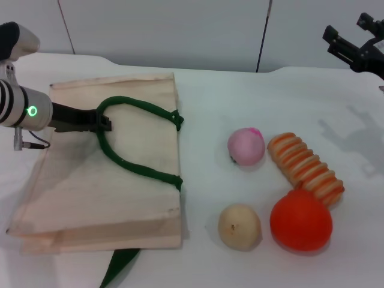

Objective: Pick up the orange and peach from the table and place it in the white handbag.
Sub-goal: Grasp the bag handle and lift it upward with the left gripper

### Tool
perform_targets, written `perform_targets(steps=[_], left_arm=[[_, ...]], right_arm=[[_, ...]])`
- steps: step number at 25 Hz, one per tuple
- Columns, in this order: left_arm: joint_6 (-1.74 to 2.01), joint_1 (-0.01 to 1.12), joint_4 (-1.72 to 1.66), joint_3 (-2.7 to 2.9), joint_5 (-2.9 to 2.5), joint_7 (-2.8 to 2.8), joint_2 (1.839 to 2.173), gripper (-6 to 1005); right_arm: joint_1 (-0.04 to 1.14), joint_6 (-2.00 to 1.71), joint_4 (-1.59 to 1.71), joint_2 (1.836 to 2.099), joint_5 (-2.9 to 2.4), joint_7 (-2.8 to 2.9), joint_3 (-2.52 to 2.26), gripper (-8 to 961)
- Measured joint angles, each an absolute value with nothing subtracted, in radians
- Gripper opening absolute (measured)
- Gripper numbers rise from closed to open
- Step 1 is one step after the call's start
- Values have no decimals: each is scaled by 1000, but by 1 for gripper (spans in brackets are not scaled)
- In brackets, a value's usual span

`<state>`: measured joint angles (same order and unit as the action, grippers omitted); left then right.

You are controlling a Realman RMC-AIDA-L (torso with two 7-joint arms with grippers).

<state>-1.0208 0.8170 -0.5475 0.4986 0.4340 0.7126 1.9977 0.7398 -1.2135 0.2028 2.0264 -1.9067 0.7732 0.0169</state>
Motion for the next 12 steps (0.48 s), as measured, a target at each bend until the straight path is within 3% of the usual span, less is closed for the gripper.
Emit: perform_targets(steps=[3, 12], left_arm=[[-1016, 817, -545, 499, 431, 712, 1997, 398], [-983, 800, -545, 489, 514, 809, 2012, 151]], right_arm=[[741, -1215, 202, 2026, -1907, 773, 17, 837], [733, -1215, 202, 2026, -1907, 773, 17, 831]])
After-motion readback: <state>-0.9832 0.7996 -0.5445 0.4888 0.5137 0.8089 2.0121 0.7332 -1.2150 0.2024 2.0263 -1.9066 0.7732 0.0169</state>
